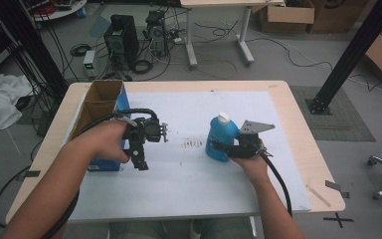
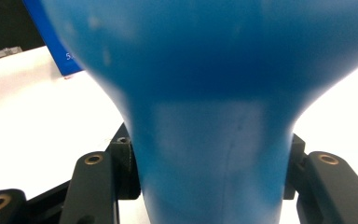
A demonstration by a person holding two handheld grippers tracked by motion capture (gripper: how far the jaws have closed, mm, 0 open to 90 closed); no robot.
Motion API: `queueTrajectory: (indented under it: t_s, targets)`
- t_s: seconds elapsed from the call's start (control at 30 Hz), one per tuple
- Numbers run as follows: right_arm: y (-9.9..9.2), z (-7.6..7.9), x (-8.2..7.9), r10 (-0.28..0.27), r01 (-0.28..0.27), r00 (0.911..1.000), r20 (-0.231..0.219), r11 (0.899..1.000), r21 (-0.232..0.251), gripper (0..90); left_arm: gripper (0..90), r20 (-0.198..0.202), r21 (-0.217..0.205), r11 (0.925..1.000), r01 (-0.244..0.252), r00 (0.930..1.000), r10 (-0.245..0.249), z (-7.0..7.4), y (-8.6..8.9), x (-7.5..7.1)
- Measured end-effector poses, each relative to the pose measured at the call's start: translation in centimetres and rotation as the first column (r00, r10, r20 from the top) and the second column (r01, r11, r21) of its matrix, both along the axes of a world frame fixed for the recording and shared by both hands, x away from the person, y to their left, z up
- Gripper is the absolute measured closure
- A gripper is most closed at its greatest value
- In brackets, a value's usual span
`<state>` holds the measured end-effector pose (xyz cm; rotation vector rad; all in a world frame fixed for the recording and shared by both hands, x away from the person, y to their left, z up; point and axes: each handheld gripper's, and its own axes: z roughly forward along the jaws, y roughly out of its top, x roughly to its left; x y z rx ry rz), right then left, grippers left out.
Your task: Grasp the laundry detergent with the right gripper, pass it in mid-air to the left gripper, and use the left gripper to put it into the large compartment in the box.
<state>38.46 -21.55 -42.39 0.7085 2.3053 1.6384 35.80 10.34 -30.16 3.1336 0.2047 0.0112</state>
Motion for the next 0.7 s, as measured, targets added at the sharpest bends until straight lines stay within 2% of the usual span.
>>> queueTrajectory:
  t_s: [0.03, 0.1, 0.33, 0.53, 0.63, 0.7]
  targets:
    - [0.2, 0.1, -0.2, -0.023, 0.024, 0.9996, 0.013, 1.000, -0.011, 44.3, 0.0, -0.001, 0.002, 1.0000, 0.001, 1.0000, -0.001, 0.0, 0.0, 0.0]
    - [0.3, 0.0, -0.4, -0.030, 0.030, 0.9993, 0.024, 0.999, -0.012, 44.8, 0.0, -0.001, 0.000, 1.0000, 0.003, 1.0000, -0.003, 0.0, -0.1, -0.1]
    - [0.3, 0.0, -0.6, -0.024, 0.024, 0.9992, 0.032, 1.000, -0.014, 45.8, 0.1, 0.002, -0.001, 1.0000, -0.001, 1.0000, 0.001, 0.1, 0.0, -0.2]
    - [0.1, 0.4, -1.0, 0.008, -0.008, 0.9997, 0.024, 1.000, -0.007, 46.3, 0.0, 0.000, 0.003, 1.0000, 0.002, 1.0000, -0.002, 0.2, -0.1, -0.1]
    - [-0.1, 1.1, -1.5, 0.030, -0.031, 0.9992, 0.027, 0.999, 0.013, 46.3, 0.1, 0.002, 0.003, 1.0000, 0.003, 1.0000, -0.003, 0.3, -0.2, -0.1]
    - [-0.1, 1.8, -1.9, 0.050, -0.050, 0.9981, 0.036, 0.999, 0.006, 46.2, 0.1, 0.002, 0.005, 1.0000, 0.005, 1.0000, -0.005, 0.5, -0.3, -0.1]
